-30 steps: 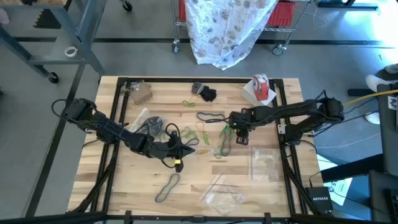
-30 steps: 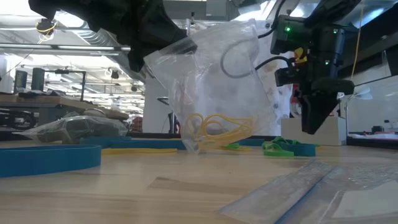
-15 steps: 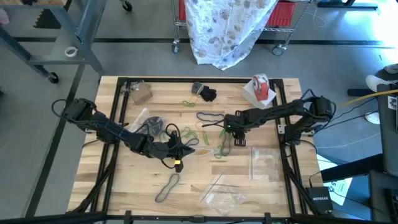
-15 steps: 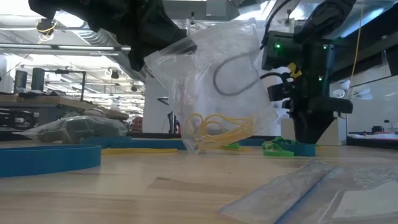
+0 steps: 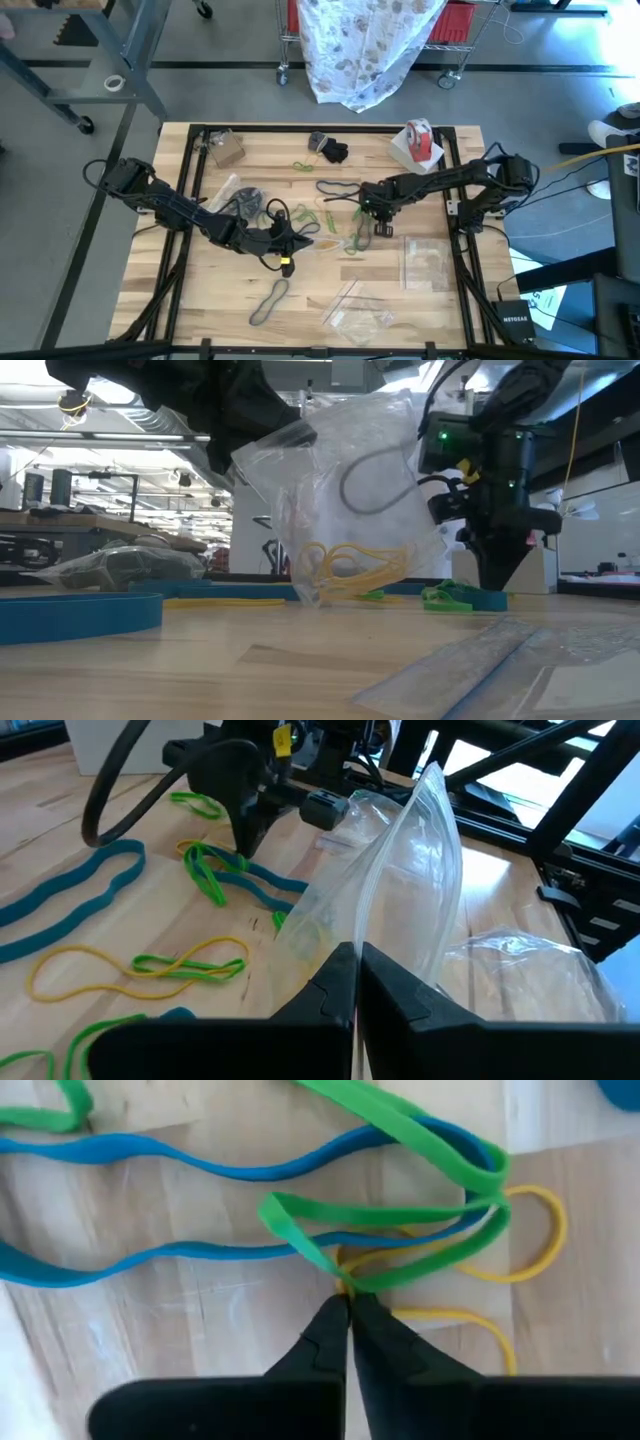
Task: Sort rubber bands
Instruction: Put the yellow rubber band into the transparent zip bag
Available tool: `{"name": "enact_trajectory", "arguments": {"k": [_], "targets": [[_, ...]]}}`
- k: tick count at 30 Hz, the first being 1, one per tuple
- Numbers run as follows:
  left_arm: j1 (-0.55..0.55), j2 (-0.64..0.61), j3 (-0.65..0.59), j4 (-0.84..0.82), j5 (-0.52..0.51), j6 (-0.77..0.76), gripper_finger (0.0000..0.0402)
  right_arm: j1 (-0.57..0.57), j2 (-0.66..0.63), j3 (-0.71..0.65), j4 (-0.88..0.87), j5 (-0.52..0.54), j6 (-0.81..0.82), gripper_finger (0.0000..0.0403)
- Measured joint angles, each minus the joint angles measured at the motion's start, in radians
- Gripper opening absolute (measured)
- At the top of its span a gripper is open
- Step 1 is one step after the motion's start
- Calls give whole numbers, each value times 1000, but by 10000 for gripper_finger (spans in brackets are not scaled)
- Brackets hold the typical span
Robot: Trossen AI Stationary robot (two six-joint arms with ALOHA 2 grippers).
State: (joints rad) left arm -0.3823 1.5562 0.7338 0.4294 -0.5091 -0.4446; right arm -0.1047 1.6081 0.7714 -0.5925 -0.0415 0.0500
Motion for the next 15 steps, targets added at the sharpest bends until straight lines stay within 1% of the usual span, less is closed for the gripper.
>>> {"name": "enact_trajectory", "arguments": {"k": [4, 9, 15], "targets": [[-4, 0, 0, 0, 0, -3, 1, 31, -13, 5, -72, -34, 49, 3], [-4, 0, 0, 0, 0, -1, 1, 147, -58, 39, -273, -78, 147, 1], [-4, 0, 0, 0, 0, -4, 1, 317, -136, 137, -315, -94, 296, 0]]}}
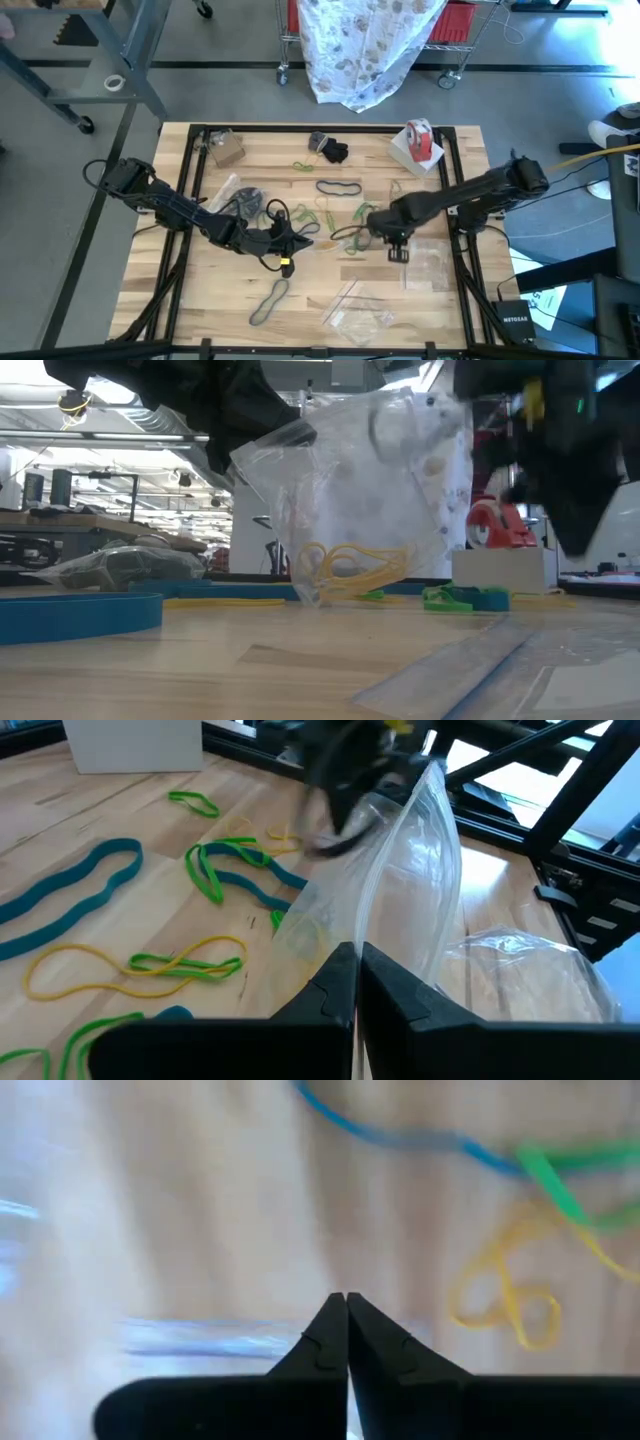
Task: Sort rubber bands
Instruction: Put the yellow rubber band into the transparent zip bag
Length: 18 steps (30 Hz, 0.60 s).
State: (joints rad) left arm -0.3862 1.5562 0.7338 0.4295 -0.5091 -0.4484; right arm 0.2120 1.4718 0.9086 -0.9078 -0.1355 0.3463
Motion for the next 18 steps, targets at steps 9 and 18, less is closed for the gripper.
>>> {"name": "enact_trajectory", "arguments": {"k": [9, 18], "targets": [[2, 0, 0, -1, 1, -8, 1, 142, -32, 141, -30, 277, 171, 4], [3, 0, 0, -1, 33, 2, 1, -13, -20, -71, 82, 216, 300, 110]]}}
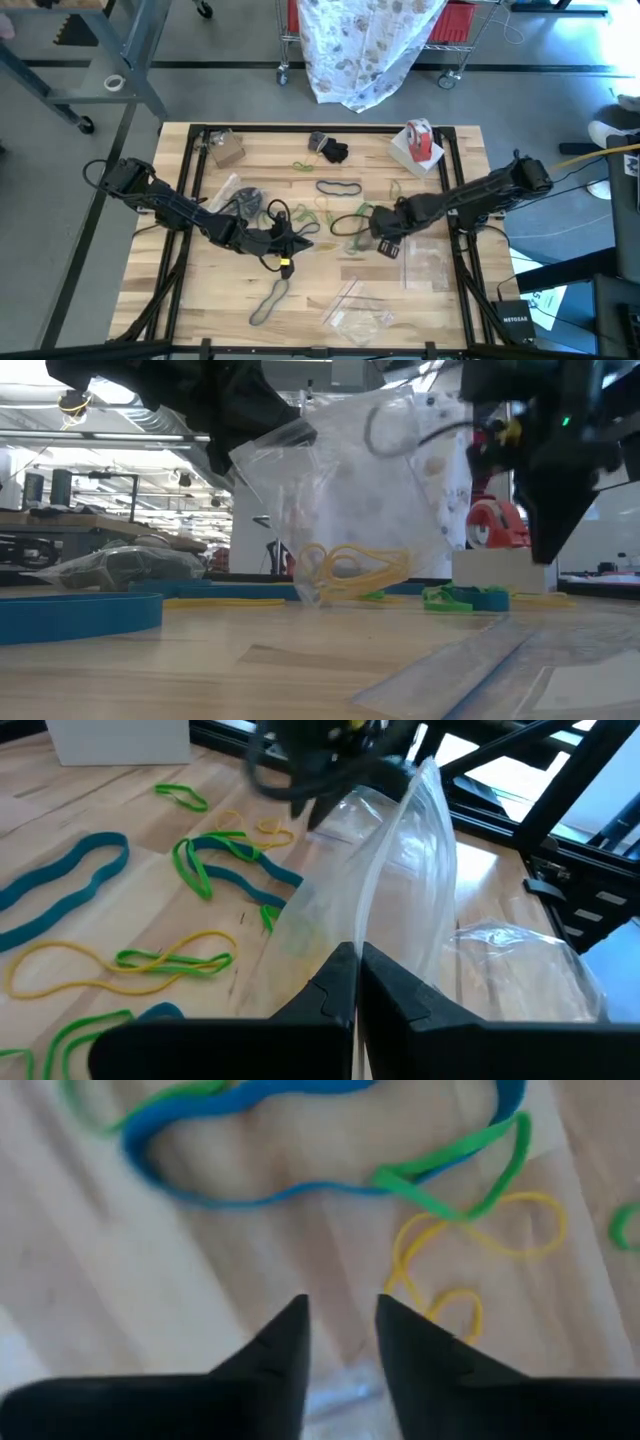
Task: Sort rubber bands
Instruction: Put the yellow rubber band into the transparent zip bag
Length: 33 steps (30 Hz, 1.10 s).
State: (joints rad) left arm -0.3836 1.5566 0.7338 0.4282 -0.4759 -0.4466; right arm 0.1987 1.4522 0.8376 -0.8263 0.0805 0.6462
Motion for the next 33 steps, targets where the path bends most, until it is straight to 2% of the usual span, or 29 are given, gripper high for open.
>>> {"name": "enact_trajectory", "arguments": {"k": [5, 10, 14, 20, 26, 30, 33], "targets": [[0, 0, 0, -1, 0, 2, 1, -87, 0, -120, 156, 30, -23, 165], [0, 0, 0, -2, 0, 2, 1, -166, -7, -220, 291, 11, -34, 167], [1, 0, 0, -2, 0, 7, 1, -187, -9, -260, 338, -10, -50, 137], [1, 0, 0, 0, 0, 17, 1, -162, -8, -273, 366, -3, -57, 14], [0, 0, 0, -2, 0, 15, 1, -60, -1, -243, 330, 17, -30, 2], [6, 0, 0, 1, 0, 10, 1, 15, -3, -153, 165, -20, -17, 1], [6, 0, 0, -9, -1, 6, 1, 57, -6, -30, 50, 2, -18, 1]]}}
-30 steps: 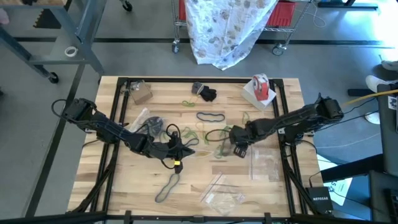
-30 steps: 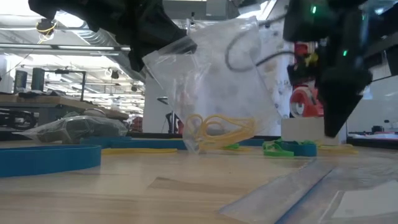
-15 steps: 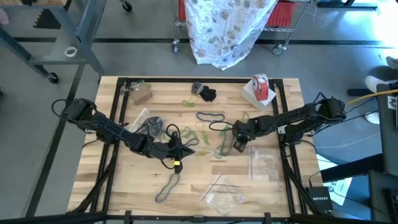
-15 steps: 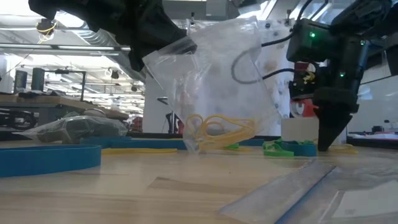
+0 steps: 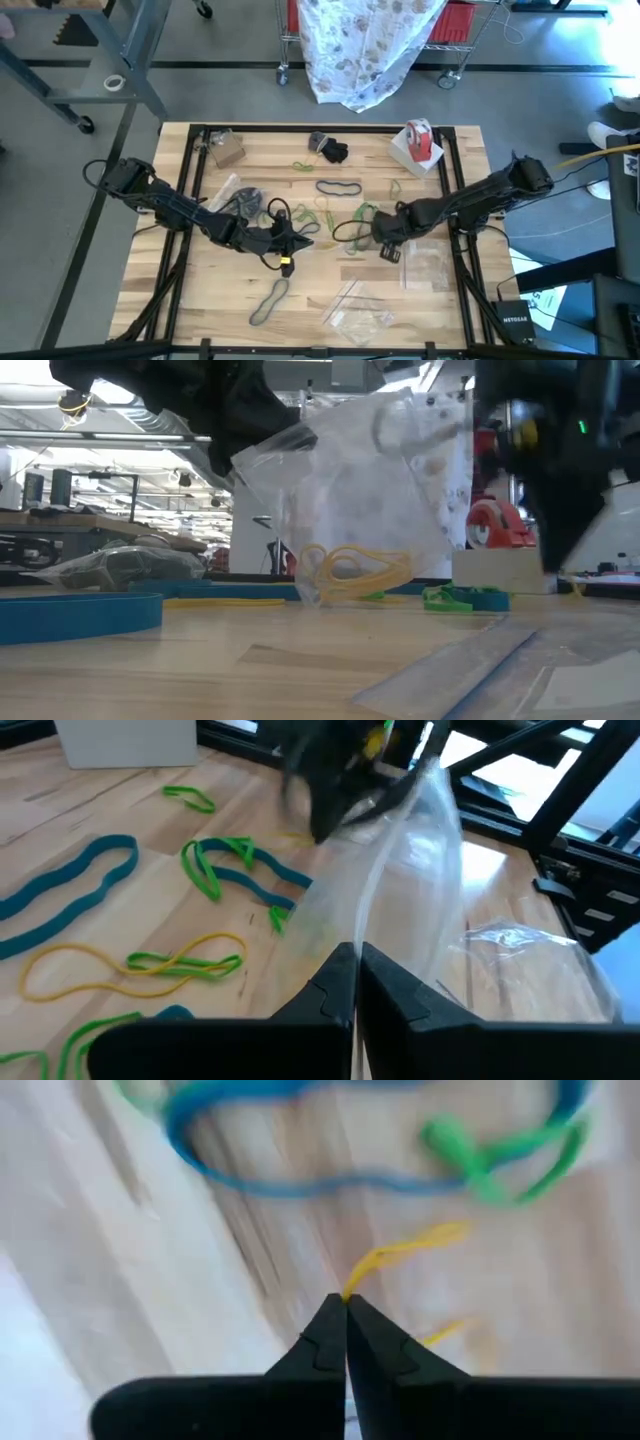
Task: Sort rubber bands
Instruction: Put the yellow rubber band into the transparent zip bag
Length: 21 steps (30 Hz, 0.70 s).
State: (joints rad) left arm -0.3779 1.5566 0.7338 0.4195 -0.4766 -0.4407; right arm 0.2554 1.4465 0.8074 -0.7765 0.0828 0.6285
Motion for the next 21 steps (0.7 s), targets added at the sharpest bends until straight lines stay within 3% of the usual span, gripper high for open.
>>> {"name": "enact_trajectory", "arguments": {"k": [3, 8, 13, 21], "targets": [[0, 0, 0, 0, 1, -2, 1, 49, 0, 118, -107, 35, -7, 0], [7, 0, 0, -4, -5, 2, 1, 118, -2, 331, -121, 84, -78, 0], [13, 0, 0, -20, -4, 2, 1, 163, -4, 467, 84, 174, -224, 0], [13, 0, 0, -11, -5, 2, 1, 162, 33, 476, 578, 187, -515, 0]]}}
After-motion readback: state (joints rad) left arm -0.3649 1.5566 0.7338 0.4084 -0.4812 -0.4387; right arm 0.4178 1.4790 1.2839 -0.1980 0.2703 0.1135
